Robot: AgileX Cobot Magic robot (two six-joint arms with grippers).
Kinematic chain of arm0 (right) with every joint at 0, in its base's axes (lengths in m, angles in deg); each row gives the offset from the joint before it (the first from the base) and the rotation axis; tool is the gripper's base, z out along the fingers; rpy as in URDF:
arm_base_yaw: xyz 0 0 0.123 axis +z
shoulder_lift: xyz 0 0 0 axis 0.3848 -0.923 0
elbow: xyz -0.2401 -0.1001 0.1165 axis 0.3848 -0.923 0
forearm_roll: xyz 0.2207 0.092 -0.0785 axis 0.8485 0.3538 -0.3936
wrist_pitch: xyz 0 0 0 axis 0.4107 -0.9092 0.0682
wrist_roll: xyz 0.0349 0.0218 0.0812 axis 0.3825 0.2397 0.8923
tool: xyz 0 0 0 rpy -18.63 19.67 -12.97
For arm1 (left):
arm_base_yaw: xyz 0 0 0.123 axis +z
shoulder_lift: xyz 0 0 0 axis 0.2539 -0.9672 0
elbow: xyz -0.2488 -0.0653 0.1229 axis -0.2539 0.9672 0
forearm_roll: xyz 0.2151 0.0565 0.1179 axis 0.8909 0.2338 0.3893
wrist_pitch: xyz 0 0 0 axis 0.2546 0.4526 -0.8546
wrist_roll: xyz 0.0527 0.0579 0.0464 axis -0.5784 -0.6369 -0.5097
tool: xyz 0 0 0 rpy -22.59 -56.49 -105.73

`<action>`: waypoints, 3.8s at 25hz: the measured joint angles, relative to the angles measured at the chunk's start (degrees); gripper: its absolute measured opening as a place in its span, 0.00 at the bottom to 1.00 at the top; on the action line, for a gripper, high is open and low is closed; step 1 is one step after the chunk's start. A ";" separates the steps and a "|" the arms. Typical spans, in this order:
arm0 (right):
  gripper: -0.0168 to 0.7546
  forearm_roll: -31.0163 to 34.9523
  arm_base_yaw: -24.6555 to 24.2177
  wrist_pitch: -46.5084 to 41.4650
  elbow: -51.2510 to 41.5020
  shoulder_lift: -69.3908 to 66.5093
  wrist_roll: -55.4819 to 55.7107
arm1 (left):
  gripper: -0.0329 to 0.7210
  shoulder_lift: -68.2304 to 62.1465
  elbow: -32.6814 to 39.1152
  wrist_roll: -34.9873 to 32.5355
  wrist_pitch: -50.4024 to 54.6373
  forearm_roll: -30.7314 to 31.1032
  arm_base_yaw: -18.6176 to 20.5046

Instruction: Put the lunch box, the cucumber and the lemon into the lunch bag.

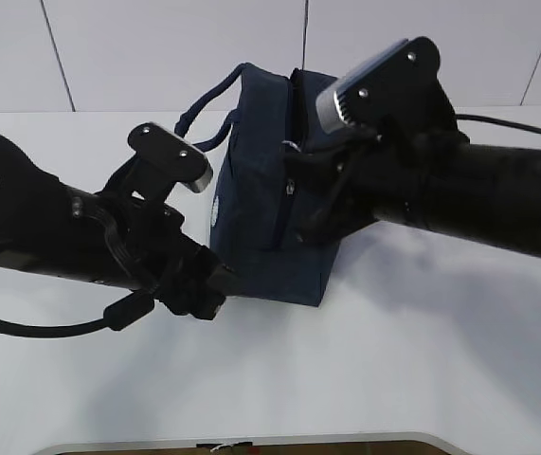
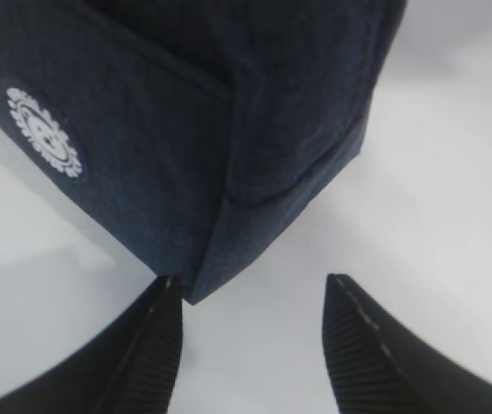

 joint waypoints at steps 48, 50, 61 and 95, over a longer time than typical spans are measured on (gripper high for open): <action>0.03 -2.39 0.00 -15.35 10.90 0.21 0.00 | 0.53 0.94 -4.62 0.00 -7.75 -2.48 -2.90; 0.03 -2.39 0.00 -15.23 10.90 0.21 0.00 | 0.53 0.94 -4.62 0.00 -7.75 -2.48 -2.90; 0.03 -2.05 0.00 -13.69 10.90 0.21 0.02 | 0.53 0.94 -4.62 0.00 -9.47 -2.51 -2.90; 0.03 -1.28 0.00 -13.58 11.70 0.21 0.28 | 0.04 -0.63 -4.62 0.00 -8.86 -2.75 -2.90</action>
